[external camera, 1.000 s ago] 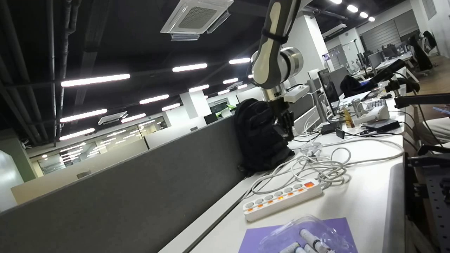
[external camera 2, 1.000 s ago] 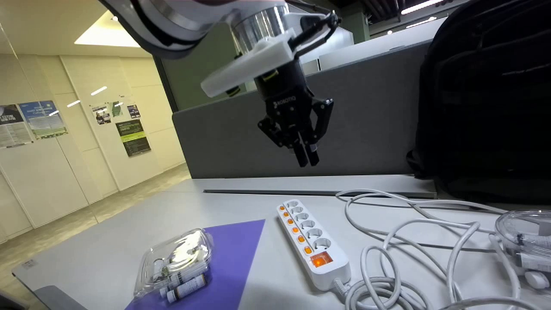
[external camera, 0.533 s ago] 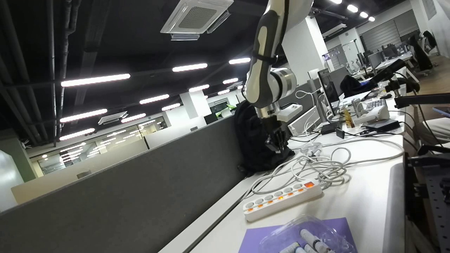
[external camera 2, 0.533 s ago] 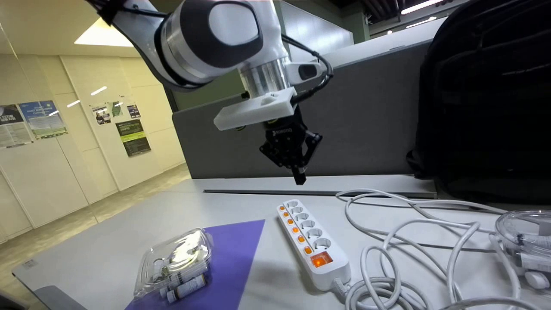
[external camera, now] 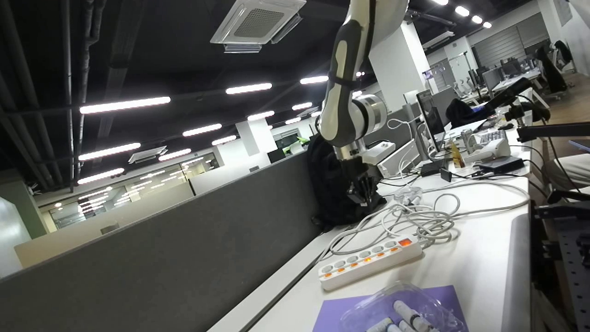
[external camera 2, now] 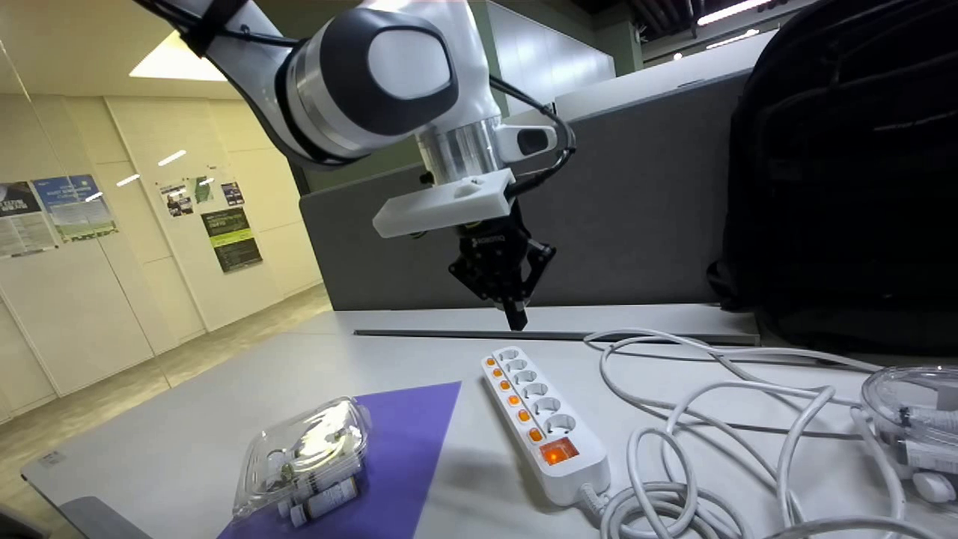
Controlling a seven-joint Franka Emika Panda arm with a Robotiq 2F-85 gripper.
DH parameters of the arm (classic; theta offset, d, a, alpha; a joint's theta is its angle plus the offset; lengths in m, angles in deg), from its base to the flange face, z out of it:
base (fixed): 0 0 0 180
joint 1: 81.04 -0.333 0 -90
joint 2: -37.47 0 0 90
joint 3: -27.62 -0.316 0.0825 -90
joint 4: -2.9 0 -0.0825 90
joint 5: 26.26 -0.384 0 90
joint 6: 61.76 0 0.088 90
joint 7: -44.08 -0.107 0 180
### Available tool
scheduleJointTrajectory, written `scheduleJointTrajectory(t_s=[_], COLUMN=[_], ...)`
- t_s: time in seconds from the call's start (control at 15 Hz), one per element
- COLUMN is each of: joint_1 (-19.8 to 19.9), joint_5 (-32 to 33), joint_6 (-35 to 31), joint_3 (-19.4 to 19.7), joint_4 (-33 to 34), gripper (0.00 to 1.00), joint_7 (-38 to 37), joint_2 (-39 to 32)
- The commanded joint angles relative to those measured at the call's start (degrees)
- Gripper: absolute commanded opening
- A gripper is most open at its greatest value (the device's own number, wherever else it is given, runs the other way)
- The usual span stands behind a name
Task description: Turn off the middle switch
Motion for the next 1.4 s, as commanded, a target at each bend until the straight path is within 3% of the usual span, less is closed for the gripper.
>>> scheduleJointTrajectory(t_s=[0.0, 0.27, 1.33], joint_1=[-1.27, -2.07, -2.71], joint_5=[4.98, 8.22, 7.07], joint_6=[-0.26, -0.97, -5.37], joint_3=[0.67, 0.78, -2.05], joint_4=[0.35, 2.22, 9.82], gripper=[0.0, 0.0, 0.0], joint_7=[-4.41, -8.03, -8.3], joint_2=[-1.86, -5.69, -18.11])
